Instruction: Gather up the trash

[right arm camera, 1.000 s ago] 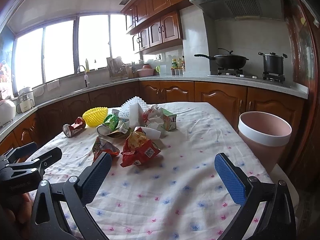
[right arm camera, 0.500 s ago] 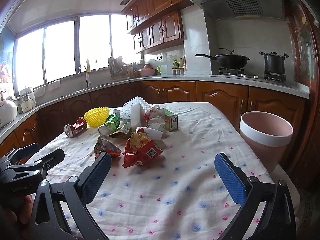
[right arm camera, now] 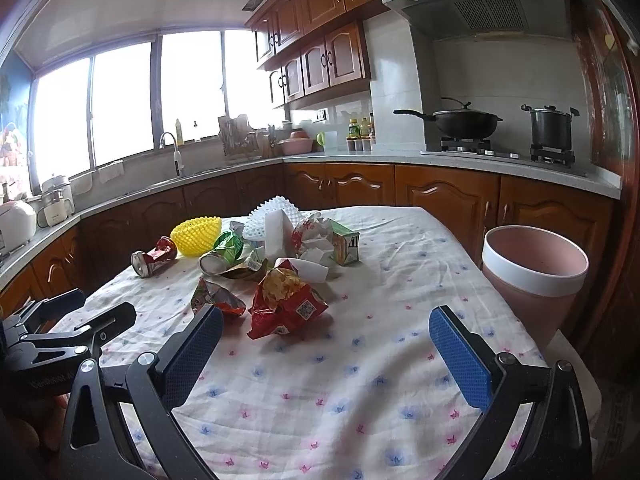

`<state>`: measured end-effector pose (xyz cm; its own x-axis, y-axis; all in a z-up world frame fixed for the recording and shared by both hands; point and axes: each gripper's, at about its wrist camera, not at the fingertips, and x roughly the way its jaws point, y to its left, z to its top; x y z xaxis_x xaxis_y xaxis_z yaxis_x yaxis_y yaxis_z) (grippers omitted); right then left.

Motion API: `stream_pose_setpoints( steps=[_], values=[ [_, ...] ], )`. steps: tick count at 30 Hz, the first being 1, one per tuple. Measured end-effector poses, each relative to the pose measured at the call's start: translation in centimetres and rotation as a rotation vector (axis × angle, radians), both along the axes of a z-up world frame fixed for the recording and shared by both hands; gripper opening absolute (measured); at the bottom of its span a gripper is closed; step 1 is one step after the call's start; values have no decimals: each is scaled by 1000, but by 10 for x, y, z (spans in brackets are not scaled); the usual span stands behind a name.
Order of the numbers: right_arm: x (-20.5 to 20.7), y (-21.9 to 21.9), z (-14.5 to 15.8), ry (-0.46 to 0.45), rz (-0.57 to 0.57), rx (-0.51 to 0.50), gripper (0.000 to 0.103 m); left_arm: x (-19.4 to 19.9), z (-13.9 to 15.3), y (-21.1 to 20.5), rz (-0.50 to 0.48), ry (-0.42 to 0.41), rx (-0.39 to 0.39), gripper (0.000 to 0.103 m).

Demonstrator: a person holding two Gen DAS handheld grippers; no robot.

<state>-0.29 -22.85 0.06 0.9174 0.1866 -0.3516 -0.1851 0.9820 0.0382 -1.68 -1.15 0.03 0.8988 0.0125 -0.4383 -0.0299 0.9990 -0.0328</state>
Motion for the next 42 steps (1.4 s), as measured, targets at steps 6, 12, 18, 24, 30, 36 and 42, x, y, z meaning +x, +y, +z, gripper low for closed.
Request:
stream_pose_setpoints(
  steps=[6,12,18,24,30,36,42],
  values=[
    [0,0,0,1,-1,1,103,1,-1,-1,-1,3,0,103],
    [2,1,0,5,-1,-1,103,2,-2,-1,-4,7,-1,103],
    [10,-1,1,30,14,13,103,12,-5,2,1,50,-6,103],
    [27,1,2,84,48,28,103,30,-4,7,-9,104,-24,103],
    [48,4,3,143,94,45,102,57,-3,9,-36,169,-23,103],
    [75,12,-4,238,152,75,79,84,-3,6,-86,239,-49,94],
    [107,14,-12,330,161,101,61,116,-11,0,-120,316,-56,78]
  ],
)
